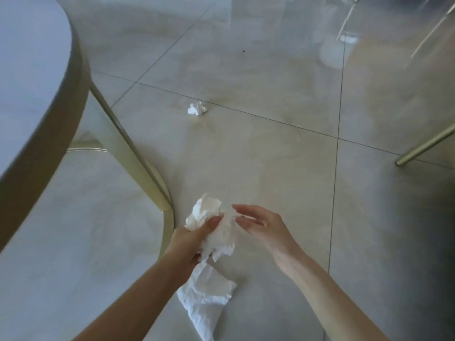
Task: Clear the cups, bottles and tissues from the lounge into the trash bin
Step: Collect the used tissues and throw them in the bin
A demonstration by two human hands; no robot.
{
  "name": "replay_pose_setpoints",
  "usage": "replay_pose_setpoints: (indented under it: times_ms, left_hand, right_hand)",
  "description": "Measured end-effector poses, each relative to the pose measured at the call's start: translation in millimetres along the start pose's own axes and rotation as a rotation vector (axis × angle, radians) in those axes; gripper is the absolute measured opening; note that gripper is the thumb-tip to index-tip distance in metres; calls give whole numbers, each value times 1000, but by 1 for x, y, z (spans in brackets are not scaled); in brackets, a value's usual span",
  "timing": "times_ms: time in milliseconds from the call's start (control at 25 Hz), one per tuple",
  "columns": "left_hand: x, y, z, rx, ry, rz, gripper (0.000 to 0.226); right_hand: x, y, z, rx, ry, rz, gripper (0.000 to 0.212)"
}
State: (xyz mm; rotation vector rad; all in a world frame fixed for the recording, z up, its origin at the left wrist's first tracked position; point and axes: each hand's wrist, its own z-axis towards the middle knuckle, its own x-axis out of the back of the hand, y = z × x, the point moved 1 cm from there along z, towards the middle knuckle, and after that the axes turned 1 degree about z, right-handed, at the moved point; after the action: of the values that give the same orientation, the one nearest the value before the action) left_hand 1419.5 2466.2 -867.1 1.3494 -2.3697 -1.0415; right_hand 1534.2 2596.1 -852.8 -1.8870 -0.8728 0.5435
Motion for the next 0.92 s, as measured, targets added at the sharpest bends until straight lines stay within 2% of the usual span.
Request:
replay_pose_setpoints:
  times_ms: [80, 240, 320, 480, 520, 560, 600, 680, 720, 800, 920]
  left_hand:
    - [10, -3, 16, -41, -1, -5, 73]
    - [22, -4, 24, -58, 18, -3, 44]
    - [26, 0, 19, -70, 13, 7, 35]
    - [36, 6, 13, -70, 52, 5, 39]
    - [37, 7, 13, -72, 50, 0, 43]
    - [37, 8, 14, -76, 39, -10, 48]
    - [37, 9, 13, -79, 23, -24, 56]
    - [36, 11, 10, -91, -14, -59, 73]
    - [35, 12, 9, -98, -24, -70, 78]
    - [36, 12, 10, -103, -24, -61, 78]
    - [33, 12, 12, -114, -21, -49, 61]
  right_hand:
    - [-10, 15, 10, 29, -39, -33, 25]
    - [-32, 42, 10, 13, -103, -135, 21]
    - [-42, 55, 7, -10, -66, -155, 22]
    - [-60, 65, 7, -82, 40, -48, 19]
    - [-62, 68, 7, -70, 52, -86, 20]
    - [-63, 70, 5, -38, 31, -258, 22]
    - [-62, 73, 2, 18, -24, -529, 22]
    - [-64, 80, -7, 167, -193, -1022, 29]
    - [-66, 83, -11, 218, -269, -1163, 37]
    - [-74, 90, -16, 309, -336, -1290, 45]
    - [-80, 98, -18, 357, -342, -1275, 27]
